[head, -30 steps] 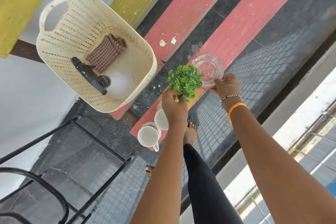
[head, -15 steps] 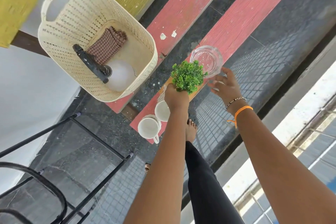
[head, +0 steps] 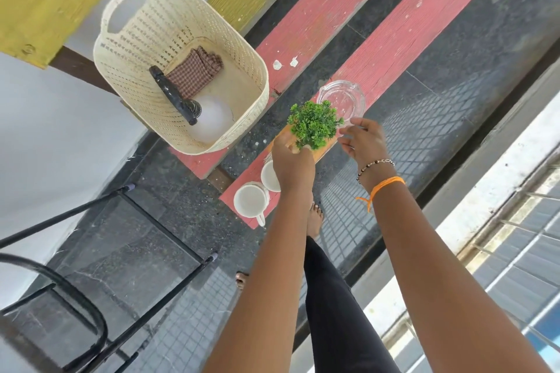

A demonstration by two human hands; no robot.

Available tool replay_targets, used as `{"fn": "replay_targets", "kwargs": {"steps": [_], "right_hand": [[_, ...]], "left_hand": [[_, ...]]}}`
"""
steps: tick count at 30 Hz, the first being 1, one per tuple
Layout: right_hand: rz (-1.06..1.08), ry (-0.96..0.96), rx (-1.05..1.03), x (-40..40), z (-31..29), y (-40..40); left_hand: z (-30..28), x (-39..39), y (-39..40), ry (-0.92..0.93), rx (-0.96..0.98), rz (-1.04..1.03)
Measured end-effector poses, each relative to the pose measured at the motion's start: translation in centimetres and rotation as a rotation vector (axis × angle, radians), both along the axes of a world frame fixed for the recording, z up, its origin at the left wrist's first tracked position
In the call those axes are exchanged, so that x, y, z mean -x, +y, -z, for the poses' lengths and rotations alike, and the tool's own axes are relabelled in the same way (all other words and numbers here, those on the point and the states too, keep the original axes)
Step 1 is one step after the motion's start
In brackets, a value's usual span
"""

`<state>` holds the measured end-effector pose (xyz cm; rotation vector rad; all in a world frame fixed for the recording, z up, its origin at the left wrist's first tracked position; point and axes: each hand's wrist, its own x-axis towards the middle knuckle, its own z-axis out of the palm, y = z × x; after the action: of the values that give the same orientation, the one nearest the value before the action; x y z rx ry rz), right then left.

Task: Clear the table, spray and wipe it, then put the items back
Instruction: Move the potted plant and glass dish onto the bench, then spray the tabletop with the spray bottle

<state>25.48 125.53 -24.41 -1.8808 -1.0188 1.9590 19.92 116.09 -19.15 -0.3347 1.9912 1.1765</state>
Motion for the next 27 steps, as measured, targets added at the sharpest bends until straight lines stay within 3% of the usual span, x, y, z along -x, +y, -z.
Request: {"fn": "replay_targets", "kwargs": {"steps": [8, 14, 27], "right_hand": [[-0.207, 0.117, -0.114, 2.3, -7.5, -4.0], [-0.473, 0.240, -0.124, 5.4, -13.3, -10.4], [-1.067, 0.480, -0.135, 9.1, -23.0, -35.4]], "left_hand": [[-5.0, 0.5, -5.0, -0.035, -0.129, -0.074], [-10.0, 2.7, -11.7, 0.009, -0.288, -0.334], [-20.2, 0.4, -37.8, 0.329, -0.473, -0.842]]}}
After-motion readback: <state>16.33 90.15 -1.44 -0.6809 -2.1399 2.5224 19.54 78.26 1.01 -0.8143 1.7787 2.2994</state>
